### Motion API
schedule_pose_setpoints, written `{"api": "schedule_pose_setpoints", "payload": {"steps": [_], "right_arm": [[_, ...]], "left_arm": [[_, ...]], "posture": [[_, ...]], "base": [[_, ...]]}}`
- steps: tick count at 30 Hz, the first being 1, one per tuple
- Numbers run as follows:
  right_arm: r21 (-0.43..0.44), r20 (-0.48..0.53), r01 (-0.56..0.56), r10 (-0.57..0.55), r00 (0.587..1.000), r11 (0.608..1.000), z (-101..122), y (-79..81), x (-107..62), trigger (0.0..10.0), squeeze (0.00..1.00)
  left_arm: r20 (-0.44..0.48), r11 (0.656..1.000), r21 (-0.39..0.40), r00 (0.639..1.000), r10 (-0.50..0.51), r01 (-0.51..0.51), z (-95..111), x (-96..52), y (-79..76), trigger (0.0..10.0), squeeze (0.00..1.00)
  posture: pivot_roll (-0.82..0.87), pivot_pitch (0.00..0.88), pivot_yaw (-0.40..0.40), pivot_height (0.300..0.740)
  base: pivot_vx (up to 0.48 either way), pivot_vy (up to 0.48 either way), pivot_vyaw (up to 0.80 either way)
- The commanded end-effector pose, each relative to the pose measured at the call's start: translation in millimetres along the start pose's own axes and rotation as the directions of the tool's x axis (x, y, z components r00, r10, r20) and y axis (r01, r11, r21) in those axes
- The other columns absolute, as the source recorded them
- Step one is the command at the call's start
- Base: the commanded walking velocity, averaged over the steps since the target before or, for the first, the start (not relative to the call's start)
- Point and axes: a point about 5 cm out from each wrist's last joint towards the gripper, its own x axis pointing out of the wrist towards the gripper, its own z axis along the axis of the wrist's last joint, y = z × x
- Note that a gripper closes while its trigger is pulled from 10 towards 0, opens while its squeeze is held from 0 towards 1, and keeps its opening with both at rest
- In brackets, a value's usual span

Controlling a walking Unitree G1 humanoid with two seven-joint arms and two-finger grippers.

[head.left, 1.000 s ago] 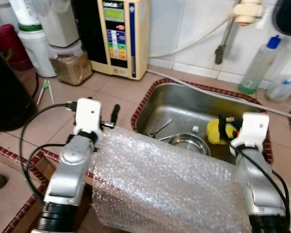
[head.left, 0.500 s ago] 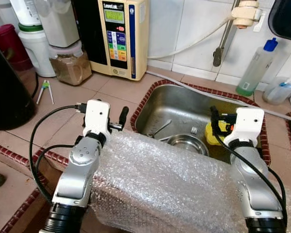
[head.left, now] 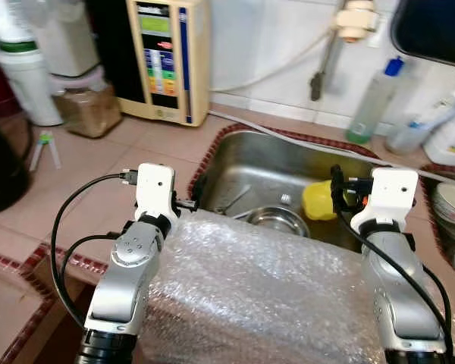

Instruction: Kitchen organization

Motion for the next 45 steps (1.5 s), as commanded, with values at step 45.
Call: {"api": "schedule_pose_setpoints", "payload": {"steps": [45], "right_arm": [[0.041,0.094,-0.029,0.025,0.995,0.999,27,3.4,10.9,10.0,0.00]], "left_arm": [[0.030,0.998,0.035,0.998,0.058,-0.059,23,6.9,17.4,10.0,0.00]], "posture": [[0.03,0.063,-0.049,0.740]], "base": [[-0.086,0.000,-0.04]]}}
